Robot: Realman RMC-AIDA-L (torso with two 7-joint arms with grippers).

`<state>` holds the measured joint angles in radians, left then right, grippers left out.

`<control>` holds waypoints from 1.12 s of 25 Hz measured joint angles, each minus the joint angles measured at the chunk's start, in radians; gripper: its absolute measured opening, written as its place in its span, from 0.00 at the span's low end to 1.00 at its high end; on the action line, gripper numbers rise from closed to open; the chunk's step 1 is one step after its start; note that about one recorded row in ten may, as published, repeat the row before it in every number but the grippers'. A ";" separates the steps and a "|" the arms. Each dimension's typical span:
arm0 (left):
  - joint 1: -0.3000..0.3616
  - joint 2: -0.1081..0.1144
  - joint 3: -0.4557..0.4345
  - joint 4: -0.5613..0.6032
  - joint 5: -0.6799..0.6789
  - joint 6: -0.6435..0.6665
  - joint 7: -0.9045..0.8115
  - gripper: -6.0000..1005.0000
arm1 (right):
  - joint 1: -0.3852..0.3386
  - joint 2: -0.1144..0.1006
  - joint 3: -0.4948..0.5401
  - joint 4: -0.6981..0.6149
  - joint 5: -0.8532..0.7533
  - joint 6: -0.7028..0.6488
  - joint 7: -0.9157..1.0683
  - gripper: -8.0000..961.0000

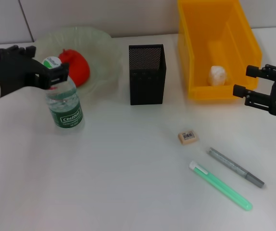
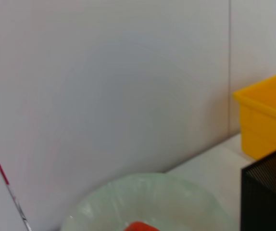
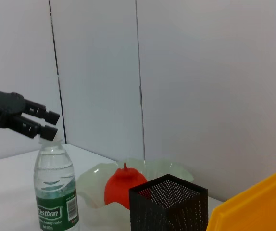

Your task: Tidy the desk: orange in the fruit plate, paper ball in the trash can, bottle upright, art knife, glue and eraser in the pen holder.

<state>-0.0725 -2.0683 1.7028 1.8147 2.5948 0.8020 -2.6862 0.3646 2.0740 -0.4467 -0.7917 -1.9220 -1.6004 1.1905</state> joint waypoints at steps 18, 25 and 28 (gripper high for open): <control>-0.032 0.001 -0.004 0.055 -0.006 -0.010 0.049 0.79 | 0.002 0.001 0.001 0.003 0.000 0.014 0.000 0.70; -0.039 0.000 0.047 0.110 -0.010 0.038 0.048 0.79 | 0.004 0.001 -0.003 0.012 -0.002 0.030 0.000 0.70; -0.063 0.000 0.055 0.114 -0.047 0.079 0.050 0.78 | 0.004 0.002 -0.006 0.013 -0.002 0.040 0.000 0.70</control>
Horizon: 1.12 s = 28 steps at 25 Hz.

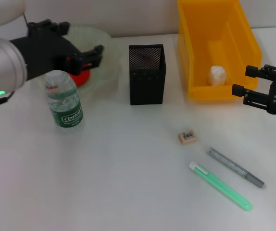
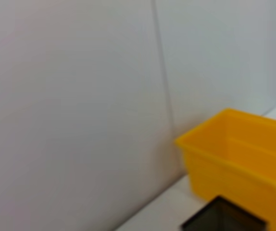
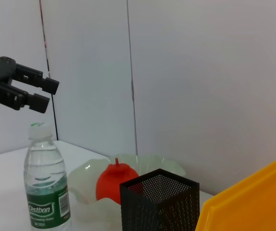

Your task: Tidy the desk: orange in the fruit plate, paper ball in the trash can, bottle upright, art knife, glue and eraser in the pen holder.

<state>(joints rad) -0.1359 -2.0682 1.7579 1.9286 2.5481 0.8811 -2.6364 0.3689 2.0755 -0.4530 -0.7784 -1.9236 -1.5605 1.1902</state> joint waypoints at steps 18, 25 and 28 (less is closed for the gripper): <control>0.021 0.002 -0.112 -0.027 -0.665 0.232 0.527 0.78 | -0.012 -0.002 -0.003 -0.001 -0.025 0.005 0.016 0.70; 0.048 0.002 -0.173 -0.184 -0.920 0.320 0.761 0.78 | -0.001 0.000 -0.011 -0.050 -0.100 -0.004 0.102 0.70; 0.044 0.002 -0.192 -0.240 -0.959 0.335 0.789 0.78 | -0.003 0.001 -0.032 -0.084 -0.101 -0.013 0.145 0.70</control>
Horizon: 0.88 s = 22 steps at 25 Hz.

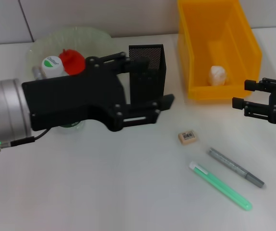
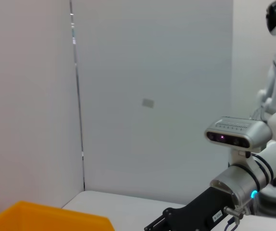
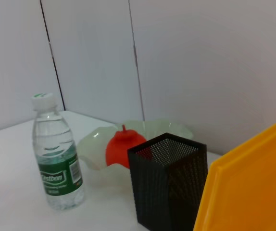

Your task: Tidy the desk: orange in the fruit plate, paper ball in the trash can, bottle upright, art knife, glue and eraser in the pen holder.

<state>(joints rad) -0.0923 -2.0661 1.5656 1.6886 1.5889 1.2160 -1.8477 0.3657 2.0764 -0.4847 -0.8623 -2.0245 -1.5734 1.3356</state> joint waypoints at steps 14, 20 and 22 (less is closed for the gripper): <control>-0.038 -0.004 -0.020 -0.262 -0.095 0.054 0.227 0.78 | -0.037 0.004 -0.372 -0.460 -0.110 -0.072 0.542 0.70; -0.018 -0.001 -0.048 -0.279 -0.095 0.056 0.318 0.78 | -0.010 0.003 -0.389 -0.556 -0.122 -0.157 0.652 0.70; -0.008 -0.001 -0.070 -0.292 -0.096 0.059 0.348 0.78 | 0.003 0.003 -0.399 -0.612 -0.132 -0.184 0.712 0.70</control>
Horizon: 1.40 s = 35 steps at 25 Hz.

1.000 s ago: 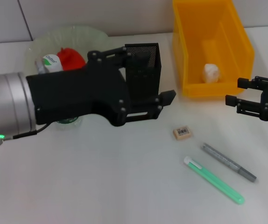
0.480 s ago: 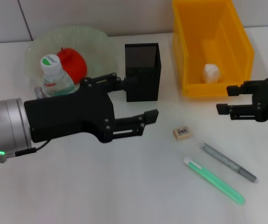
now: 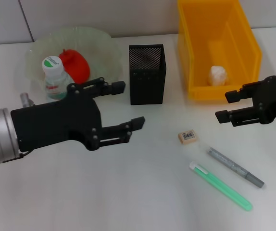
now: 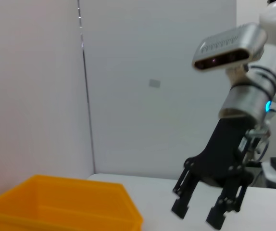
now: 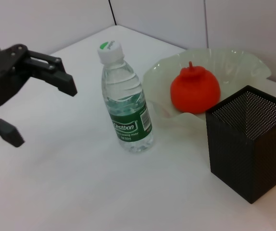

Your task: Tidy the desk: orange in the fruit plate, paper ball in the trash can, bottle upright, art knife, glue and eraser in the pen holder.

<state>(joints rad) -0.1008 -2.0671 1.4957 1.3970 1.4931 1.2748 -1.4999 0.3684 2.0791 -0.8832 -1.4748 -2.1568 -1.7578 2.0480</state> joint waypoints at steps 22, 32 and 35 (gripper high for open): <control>0.017 0.002 -0.028 -0.042 0.010 0.091 0.151 0.78 | 0.159 0.000 -0.486 -0.150 -0.387 -0.031 0.457 0.70; 0.016 0.002 -0.028 -0.046 0.012 0.092 0.152 0.78 | 0.244 0.001 -0.580 -0.102 -0.449 -0.087 0.572 0.70; 0.014 0.001 -0.028 -0.039 0.012 0.092 0.152 0.78 | 0.271 0.001 -0.597 -0.057 -0.461 -0.097 0.589 0.70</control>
<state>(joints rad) -0.0868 -2.0658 1.4680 1.3576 1.5046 1.3664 -1.3482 0.6393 2.0804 -1.4806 -1.5313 -2.6182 -1.8545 2.6368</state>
